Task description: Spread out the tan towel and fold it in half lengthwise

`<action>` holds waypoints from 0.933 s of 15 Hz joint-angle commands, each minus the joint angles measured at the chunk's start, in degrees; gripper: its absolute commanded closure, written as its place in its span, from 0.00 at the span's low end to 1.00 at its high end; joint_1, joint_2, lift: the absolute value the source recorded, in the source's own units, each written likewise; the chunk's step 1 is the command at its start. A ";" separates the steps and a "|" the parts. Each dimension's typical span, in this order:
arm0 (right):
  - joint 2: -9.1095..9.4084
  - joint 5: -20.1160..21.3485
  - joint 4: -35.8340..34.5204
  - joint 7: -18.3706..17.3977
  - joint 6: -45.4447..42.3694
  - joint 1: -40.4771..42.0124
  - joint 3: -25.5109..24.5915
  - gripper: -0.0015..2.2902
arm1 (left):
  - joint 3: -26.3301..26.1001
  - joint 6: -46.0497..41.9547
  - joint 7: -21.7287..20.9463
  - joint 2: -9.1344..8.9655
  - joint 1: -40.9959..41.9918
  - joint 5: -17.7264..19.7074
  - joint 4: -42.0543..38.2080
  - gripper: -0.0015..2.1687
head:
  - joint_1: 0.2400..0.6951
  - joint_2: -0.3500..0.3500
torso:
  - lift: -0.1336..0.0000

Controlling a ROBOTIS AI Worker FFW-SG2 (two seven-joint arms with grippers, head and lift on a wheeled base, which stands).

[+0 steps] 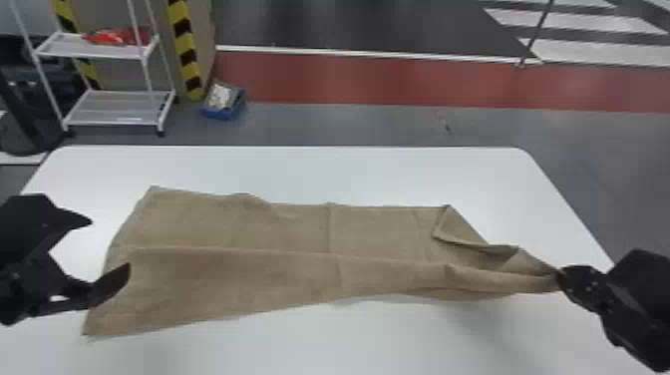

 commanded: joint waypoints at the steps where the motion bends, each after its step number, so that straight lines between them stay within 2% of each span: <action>1: 0.05 0.01 0.18 0.03 0.14 0.38 -0.68 0.58 | 0.18 -2.58 -0.85 0.87 0.00 -0.10 1.28 0.10 | 1.00 0.33 | 0.04; 5: 0.05 0.01 0.18 0.21 0.50 0.65 -0.85 0.58 | 0.00 -8.38 -7.97 2.19 1.59 -0.19 1.81 0.10 | 1.00 0.29 | 0.04; 7: 0.05 0.18 0.18 0.30 0.50 0.65 -0.68 0.58 | -0.26 -10.32 -11.58 3.51 2.11 -0.45 1.81 0.10 | 1.00 0.25 | 0.04; 14: 0.05 0.53 0.70 0.12 0.50 0.56 -0.59 0.58 | 0.00 -13.48 -27.57 7.64 1.94 -6.25 3.04 0.15 | 1.00 0.21 | 0.04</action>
